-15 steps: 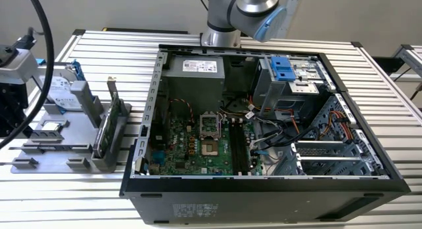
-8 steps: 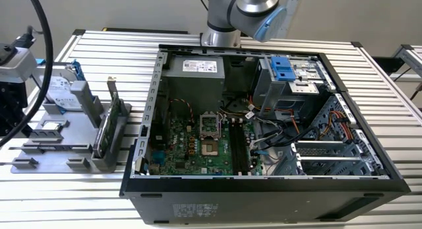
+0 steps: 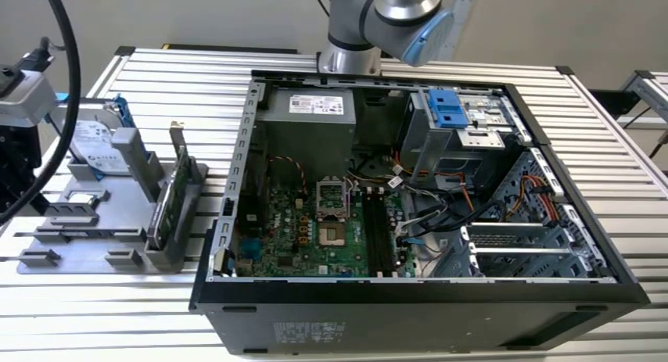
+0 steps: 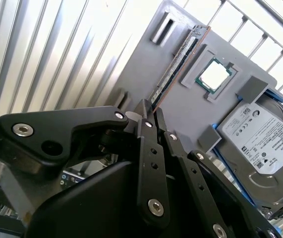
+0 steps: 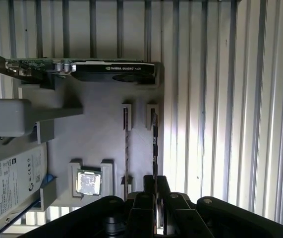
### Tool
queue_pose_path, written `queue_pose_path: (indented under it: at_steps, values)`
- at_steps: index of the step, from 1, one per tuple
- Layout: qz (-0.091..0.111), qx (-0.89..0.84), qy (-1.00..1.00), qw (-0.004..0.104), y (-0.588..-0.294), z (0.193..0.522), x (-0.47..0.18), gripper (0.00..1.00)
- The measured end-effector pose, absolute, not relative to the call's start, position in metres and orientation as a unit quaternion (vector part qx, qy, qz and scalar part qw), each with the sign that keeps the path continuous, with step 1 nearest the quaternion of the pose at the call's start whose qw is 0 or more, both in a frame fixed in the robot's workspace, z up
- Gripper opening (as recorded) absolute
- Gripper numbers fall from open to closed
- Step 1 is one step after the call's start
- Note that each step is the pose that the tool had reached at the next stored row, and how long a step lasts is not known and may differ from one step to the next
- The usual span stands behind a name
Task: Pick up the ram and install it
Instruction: 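Pick up the ram and move it above insertion slot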
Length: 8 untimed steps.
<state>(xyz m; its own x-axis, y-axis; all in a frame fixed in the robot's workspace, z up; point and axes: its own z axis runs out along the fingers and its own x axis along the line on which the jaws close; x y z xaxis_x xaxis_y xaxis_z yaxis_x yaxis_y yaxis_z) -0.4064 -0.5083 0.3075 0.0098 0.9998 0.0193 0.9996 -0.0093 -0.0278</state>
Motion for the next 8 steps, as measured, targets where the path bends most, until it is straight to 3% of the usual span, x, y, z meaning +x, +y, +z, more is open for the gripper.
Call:
queue_pose_path:
  at_steps: [8]
  values:
    - [0.003,-0.71,-0.704,0.017,-0.5084,0.3134,-0.4064,0.0]
